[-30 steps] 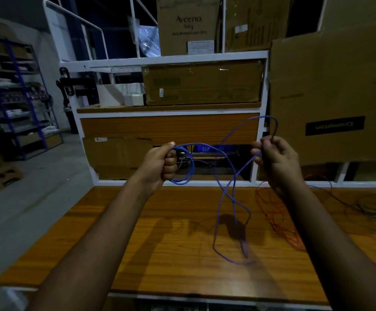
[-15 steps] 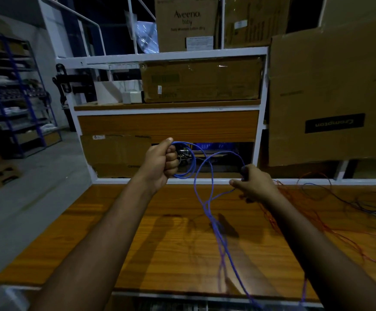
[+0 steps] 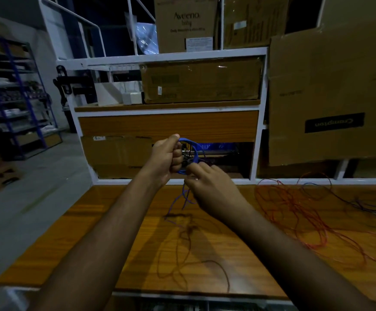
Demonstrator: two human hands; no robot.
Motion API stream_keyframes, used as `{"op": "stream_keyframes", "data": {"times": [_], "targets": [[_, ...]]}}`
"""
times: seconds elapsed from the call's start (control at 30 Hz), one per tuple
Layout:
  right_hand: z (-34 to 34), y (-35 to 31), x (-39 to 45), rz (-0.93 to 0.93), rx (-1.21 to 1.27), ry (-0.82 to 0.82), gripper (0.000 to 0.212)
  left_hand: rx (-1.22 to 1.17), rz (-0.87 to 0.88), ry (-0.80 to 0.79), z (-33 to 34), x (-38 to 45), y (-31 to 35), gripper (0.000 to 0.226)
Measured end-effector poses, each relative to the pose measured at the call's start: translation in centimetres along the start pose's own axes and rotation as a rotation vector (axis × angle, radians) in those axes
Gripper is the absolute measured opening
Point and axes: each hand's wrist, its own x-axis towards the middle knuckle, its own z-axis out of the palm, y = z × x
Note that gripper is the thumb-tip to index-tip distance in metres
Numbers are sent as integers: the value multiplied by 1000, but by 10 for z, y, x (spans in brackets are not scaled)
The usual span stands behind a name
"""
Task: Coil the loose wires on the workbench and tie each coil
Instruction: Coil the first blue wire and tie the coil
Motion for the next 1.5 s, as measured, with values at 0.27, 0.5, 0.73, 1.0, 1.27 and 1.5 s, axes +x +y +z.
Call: {"op": "stream_keyframes", "data": {"times": [0.27, 0.5, 0.73, 1.0, 1.27, 1.5], "targets": [[34, 7, -4, 196, -133, -281, 37, -40, -12, 34, -15, -4, 4, 43], [48, 33, -29, 286, 613, -117, 20, -37, -18, 114, -32, -5, -3, 42], [50, 56, -40, 1446, 1859, 256, 59, -41, -46, 153, -43, -2, -14, 39], [68, 84, -79, 1508, 1696, -245, 77, -31, -9, 186, -39, -9, -6, 38], [89, 103, -140, 1338, 1343, -560, 46, -122, 39, 212, -43, -9, 7, 38], [96, 98, -124, 850, 589, -748, 47, -101, 62, 159, -30, -7, 9, 40]]}}
